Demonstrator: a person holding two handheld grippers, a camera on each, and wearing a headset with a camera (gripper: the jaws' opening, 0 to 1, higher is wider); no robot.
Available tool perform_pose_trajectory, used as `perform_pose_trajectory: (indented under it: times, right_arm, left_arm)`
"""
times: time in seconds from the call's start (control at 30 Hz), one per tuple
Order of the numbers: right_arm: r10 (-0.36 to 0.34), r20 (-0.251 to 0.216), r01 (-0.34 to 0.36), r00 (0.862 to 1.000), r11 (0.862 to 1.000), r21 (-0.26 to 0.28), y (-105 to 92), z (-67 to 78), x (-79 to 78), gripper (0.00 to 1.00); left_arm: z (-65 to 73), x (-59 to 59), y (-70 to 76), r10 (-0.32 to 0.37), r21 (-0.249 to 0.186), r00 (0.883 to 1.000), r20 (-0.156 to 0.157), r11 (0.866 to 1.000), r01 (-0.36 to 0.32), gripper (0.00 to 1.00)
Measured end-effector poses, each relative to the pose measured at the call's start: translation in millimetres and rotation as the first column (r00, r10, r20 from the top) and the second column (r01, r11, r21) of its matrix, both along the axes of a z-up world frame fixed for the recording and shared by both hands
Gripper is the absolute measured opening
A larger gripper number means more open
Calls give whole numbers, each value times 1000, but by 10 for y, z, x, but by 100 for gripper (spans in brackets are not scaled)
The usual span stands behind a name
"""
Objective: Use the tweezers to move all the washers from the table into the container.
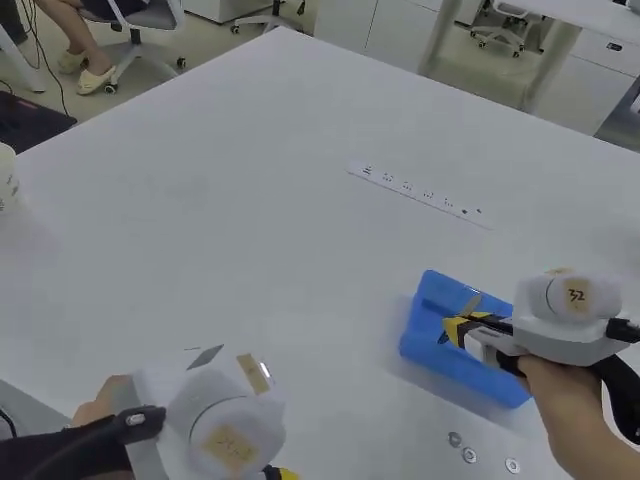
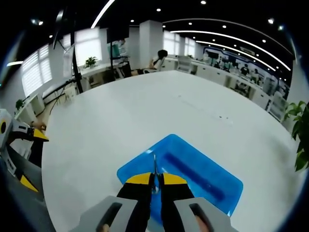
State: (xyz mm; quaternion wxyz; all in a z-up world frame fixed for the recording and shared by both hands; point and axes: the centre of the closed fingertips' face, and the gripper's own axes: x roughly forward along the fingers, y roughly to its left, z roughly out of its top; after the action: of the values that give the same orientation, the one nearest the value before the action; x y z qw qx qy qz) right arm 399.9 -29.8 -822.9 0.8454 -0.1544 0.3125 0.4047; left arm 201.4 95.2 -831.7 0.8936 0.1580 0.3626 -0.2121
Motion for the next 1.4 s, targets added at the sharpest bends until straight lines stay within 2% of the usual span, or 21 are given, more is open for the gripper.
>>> perform_pose_trajectory:
  times: [0.2,0.57,0.77,1.03,1.17,1.4]
  right_arm:
    - [0,2,0,1000,1000,-3,-16,21,15,3]
    - [-1,16,1,1000,1000,24,-40,189,-63,3]
    - [19,75,-21,997,1000,18,-101,392,-167,3]
    - [3,91,-12,996,996,93,-206,692,-304,3]
    - [46,134,-52,990,998,42,-227,749,-445,3]
    - [67,130,-70,989,997,21,-254,700,-649,3]
  left_arm:
    - [-2,-2,-3,-4,2,1000,-1,1000,4,79]
    - [5,2,-3,-9,12,1000,7,1000,9,79]
    - [15,6,-4,-12,16,1000,14,1000,12,79]
    - [59,-1,-25,-14,0,1000,26,1000,14,80]
    - [60,0,-21,-15,4,1000,28,1000,15,79]
    - [69,3,-20,-14,2,999,31,1000,14,79]
